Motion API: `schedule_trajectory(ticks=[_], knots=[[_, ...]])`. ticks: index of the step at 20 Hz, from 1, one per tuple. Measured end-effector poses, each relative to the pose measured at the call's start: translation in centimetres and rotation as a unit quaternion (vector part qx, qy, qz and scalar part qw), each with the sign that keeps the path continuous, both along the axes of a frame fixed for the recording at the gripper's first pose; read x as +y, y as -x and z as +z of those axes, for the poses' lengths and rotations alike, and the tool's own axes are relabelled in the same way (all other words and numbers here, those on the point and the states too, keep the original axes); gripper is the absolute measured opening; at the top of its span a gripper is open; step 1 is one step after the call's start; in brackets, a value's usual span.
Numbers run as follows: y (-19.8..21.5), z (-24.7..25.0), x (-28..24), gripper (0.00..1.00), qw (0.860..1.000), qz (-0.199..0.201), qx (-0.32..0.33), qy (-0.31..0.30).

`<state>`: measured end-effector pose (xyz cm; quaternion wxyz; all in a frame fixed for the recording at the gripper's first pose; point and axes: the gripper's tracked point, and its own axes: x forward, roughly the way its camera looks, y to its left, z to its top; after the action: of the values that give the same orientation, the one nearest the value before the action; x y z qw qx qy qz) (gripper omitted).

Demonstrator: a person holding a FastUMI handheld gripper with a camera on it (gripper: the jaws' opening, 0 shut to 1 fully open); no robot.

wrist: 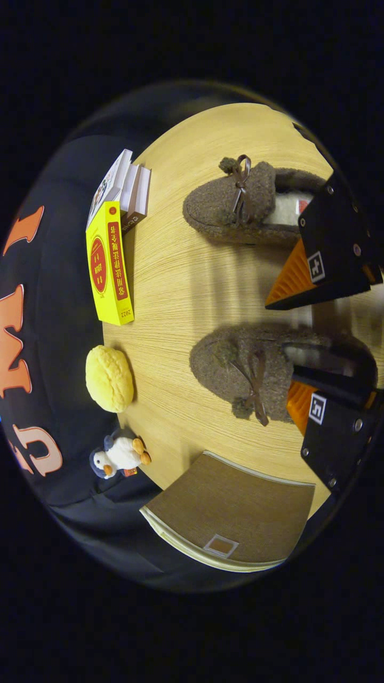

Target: Open the storage box then place both shoes into the box .Put the left shoe in first, then the right shoe, with the right side of both shoes facing outward in a uniform manner.

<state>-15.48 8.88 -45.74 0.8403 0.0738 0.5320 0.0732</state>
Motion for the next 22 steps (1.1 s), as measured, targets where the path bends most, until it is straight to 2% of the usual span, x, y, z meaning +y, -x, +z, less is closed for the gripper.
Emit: schedule_trajectory(ticks=[3, 4, 6, 8, 11, 17, 22], knots=[[0.0, -0.4, -0.1, 0.32, 1.000, 0.001, 0.007, 0.017], [0.0, -0.4, 0.0, 0.17, 1.000, -0.003, 0.008, 0.023], [-0.1, 0.2, 0.3, 0.08, 1.000, -0.006, 0.007, 0.022], [-0.4, 1.3, 0.9, 0.05, 1.000, -0.004, 0.001, 0.014], [-1.1, 3.9, 2.3, 0.05, 1.000, -0.010, 0.000, -0.005], [-4.2, 12.1, 5.9, 0.05, 0.998, -0.037, -0.028, -0.050], [-5.8, 17.9, 11.4, 0.05, 0.995, -0.035, -0.038, -0.084]])
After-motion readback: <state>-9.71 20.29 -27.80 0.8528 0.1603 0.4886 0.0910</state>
